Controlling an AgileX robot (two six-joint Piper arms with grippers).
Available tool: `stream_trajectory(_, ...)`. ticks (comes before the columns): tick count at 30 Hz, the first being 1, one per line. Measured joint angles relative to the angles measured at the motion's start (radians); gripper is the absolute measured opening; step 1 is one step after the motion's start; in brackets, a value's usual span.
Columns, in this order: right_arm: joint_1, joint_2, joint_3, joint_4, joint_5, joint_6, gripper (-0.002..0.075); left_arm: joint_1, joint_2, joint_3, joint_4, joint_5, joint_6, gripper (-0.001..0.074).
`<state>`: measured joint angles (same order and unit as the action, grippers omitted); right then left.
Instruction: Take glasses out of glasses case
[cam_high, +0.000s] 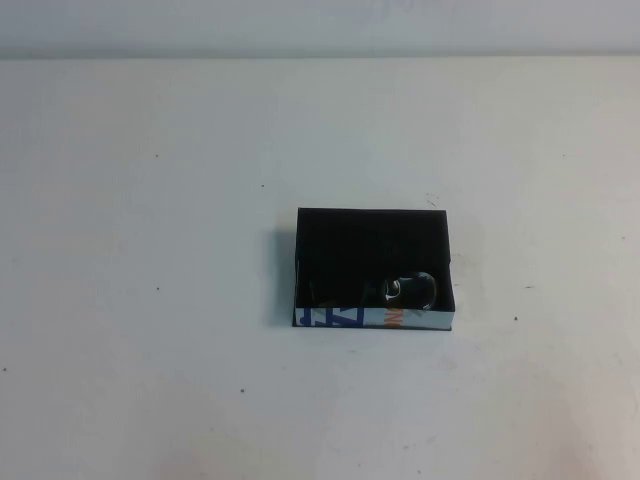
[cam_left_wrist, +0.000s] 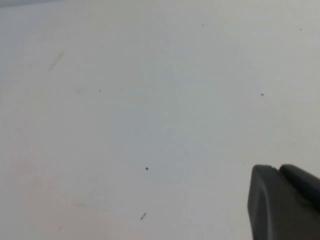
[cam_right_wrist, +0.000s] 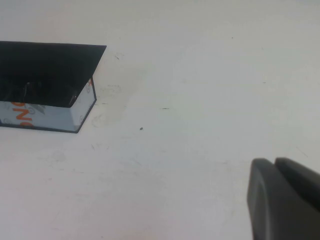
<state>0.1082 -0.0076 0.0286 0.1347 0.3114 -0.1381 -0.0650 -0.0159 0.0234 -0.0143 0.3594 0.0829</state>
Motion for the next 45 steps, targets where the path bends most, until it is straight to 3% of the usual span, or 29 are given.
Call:
stream_trajectory(26,0.0,0.0,0.0,0.002,0.0,0.0,-0.0018,0.0,0.0,0.0,0.0,0.0,0.0,-0.0004)
stream_trajectory(32,0.0,0.0,0.0,0.068,0.0,0.0,-0.0018,0.0,0.0,0.0,0.0,0.0,0.0,-0.0004)
stream_trajectory(36,0.0,0.0,0.0,0.205,-0.005,0.0,-0.0018,0.0,0.0,0.0,0.0,0.0,0.0,-0.0005)
stream_trajectory(42,0.0,0.0,0.0,0.734,-0.119,0.0,-0.0018,0.0,0.0,0.0,0.0,0.0,0.0,-0.0005)
stream_trajectory(45,0.0,0.0,0.0,0.911,-0.19,0.0,-0.0018,0.0,0.0,0.0,0.0,0.0,0.0,-0.0004)
